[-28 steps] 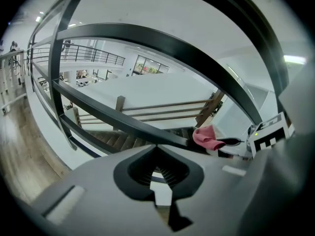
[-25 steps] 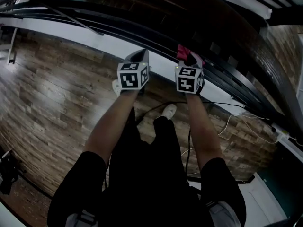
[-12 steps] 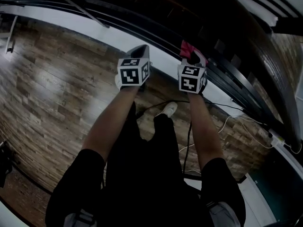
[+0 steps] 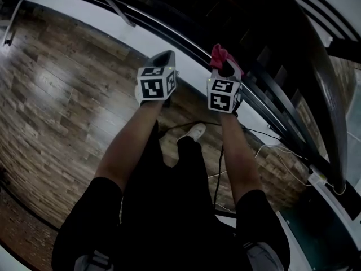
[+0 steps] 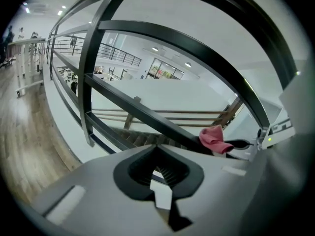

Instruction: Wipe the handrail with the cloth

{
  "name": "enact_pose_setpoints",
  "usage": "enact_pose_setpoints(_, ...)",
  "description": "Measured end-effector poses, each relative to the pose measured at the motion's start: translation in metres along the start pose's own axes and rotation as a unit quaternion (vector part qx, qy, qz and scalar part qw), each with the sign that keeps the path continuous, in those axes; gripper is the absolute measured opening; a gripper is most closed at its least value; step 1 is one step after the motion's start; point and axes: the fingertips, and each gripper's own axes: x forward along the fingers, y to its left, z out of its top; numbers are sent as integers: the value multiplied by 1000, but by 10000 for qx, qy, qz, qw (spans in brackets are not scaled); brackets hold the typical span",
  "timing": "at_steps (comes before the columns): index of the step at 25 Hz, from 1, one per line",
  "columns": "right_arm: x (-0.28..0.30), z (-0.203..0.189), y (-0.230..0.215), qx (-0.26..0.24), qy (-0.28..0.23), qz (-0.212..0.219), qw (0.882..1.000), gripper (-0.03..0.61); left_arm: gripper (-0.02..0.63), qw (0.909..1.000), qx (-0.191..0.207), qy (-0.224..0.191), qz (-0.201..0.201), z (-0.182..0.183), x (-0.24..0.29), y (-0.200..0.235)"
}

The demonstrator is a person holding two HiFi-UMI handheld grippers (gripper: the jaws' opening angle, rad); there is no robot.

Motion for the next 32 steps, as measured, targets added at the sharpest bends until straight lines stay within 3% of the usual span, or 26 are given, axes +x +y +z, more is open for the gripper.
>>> enact_pose_setpoints(25, 38, 66, 59, -668, 9, 381, 9970, 52, 0, 9965, -737, -240, 318, 22, -4, 76)
enact_pose_setpoints(32, 49, 88, 76, -469, -136, 409, 9980, 52, 0, 9948, -869, -297, 434, 34, -5, 101)
